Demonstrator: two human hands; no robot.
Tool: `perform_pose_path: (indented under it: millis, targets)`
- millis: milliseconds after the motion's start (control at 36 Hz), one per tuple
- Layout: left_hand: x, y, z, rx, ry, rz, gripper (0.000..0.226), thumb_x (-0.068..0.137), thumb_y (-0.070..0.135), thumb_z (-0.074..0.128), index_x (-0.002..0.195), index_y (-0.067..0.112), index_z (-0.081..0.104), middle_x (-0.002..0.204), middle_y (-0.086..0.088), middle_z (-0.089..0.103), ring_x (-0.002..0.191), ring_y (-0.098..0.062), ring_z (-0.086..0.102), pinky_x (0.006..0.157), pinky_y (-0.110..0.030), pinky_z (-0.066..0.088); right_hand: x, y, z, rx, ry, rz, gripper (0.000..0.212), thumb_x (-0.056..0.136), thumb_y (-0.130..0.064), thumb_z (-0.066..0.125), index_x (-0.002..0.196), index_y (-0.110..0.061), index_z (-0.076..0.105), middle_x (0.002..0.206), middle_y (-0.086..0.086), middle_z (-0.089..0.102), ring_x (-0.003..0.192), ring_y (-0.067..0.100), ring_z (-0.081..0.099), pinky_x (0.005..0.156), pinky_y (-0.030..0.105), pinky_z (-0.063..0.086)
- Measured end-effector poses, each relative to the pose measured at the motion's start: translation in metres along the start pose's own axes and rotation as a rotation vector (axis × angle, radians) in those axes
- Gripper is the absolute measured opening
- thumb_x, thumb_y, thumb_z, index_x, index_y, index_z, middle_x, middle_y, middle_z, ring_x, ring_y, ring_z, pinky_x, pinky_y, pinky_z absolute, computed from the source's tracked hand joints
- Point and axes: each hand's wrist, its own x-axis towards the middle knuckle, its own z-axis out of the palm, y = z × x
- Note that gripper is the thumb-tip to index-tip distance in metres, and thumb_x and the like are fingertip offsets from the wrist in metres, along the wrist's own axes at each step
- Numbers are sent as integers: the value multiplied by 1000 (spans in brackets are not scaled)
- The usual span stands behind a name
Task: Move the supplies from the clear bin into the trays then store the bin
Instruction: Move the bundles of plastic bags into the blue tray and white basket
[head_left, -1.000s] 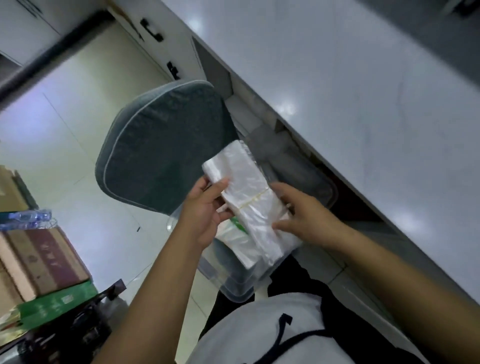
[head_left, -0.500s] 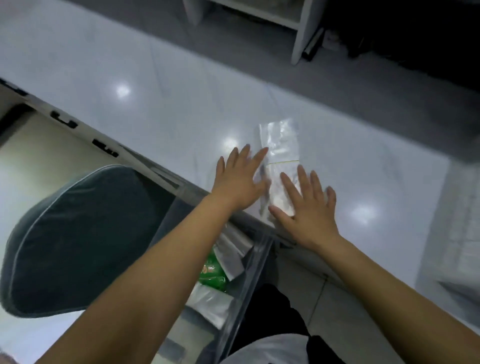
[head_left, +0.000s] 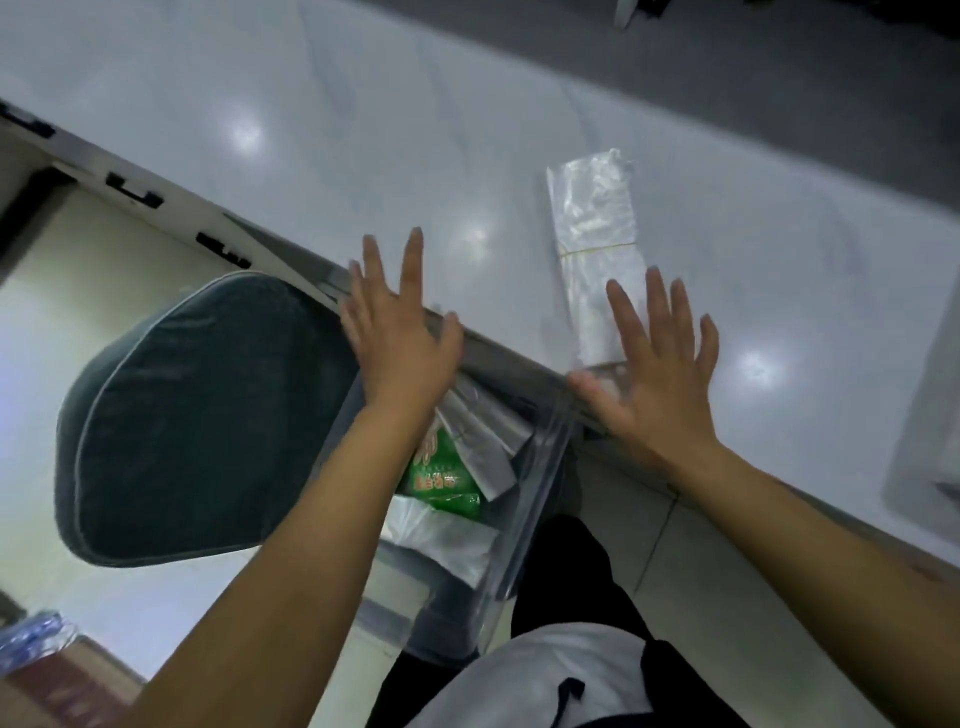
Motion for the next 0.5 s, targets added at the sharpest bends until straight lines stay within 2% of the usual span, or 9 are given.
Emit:
perform_pose_path:
  millis: [56, 111, 194, 278, 333, 389, 444, 472, 500]
  targets:
    - [-33, -23, -1, -79, 89, -110, 89, 85, 31, 59, 155, 41, 4, 166, -8, -6, 152, -29, -3, 121, -52, 1, -24, -13, 6, -5, 60, -61, 83, 90, -74, 35, 158, -32, 12, 168, 5, -2, 154, 29, -4, 117, 64, 4]
    - [-69, -49, 9, -133, 78, -201, 90, 85, 26, 63, 157, 34, 9, 166, -9, -5, 152, -29, 0, 121, -55, 7, -53, -27, 18, -24, 75, -102, 82, 91, -71, 39, 158, -30, 15, 168, 8, 1, 153, 32, -1, 117, 64, 6]
    - [-118, -86, 38, -192, -130, -280, 92, 84, 21, 67, 157, 34, 12, 166, -9, -4, 152, -30, 2, 119, -56, 10, -101, -49, 48, -42, 16, -107, 80, 92, -69, 39, 158, -29, 17, 167, 9, 4, 153, 33, 3, 118, 61, 7]
    - [-145, -119, 74, -205, -395, -315, 93, 81, 17, 70, 156, 29, 17, 165, -11, 3, 150, -34, 7, 118, -54, 16, -148, -66, 93, -40, -126, -4, 78, 92, -68, 39, 157, -30, 22, 167, 8, 8, 154, 31, 3, 117, 61, 7]
    - [-148, -134, 98, -202, -529, -345, 90, 81, 18, 71, 156, 23, 22, 164, -13, 12, 149, -36, 15, 117, -51, 22, -174, -68, 126, -87, -278, 80, 78, 92, -71, 34, 158, -35, 14, 168, 4, 1, 154, 28, -3, 118, 61, 2]
    - [-142, -141, 121, -280, -623, -365, 82, 82, 17, 69, 154, 19, 28, 157, -17, 27, 143, -37, 28, 113, -45, 31, -194, -64, 157, -180, -429, 133, 79, 91, -76, 25, 157, -41, -2, 167, 0, -11, 153, 25, -13, 118, 60, -4]
    - [-133, -143, 141, -381, -668, -356, 68, 85, 12, 66, 147, 14, 40, 141, -19, 46, 128, -36, 44, 99, -24, 38, -208, -56, 181, -224, -518, 174, 79, 90, -79, 18, 153, -45, -14, 164, -2, -18, 151, 24, -19, 117, 60, -9]
    - [-126, -143, 150, -405, -679, -369, 62, 86, 11, 65, 144, 13, 44, 131, -15, 52, 117, -32, 50, 83, -11, 35, -214, -53, 189, -228, -543, 186, 78, 90, -79, 17, 153, -46, -16, 164, -2, -20, 151, 23, -20, 117, 60, -9]
    - [-120, -143, 160, -430, -695, -408, 62, 87, 11, 64, 145, 14, 44, 121, -8, 51, 102, -25, 50, 65, -5, 32, -218, -51, 195, -229, -562, 187, 78, 91, -79, 17, 153, -45, -15, 164, -2, -19, 152, 23, -18, 117, 60, -9]
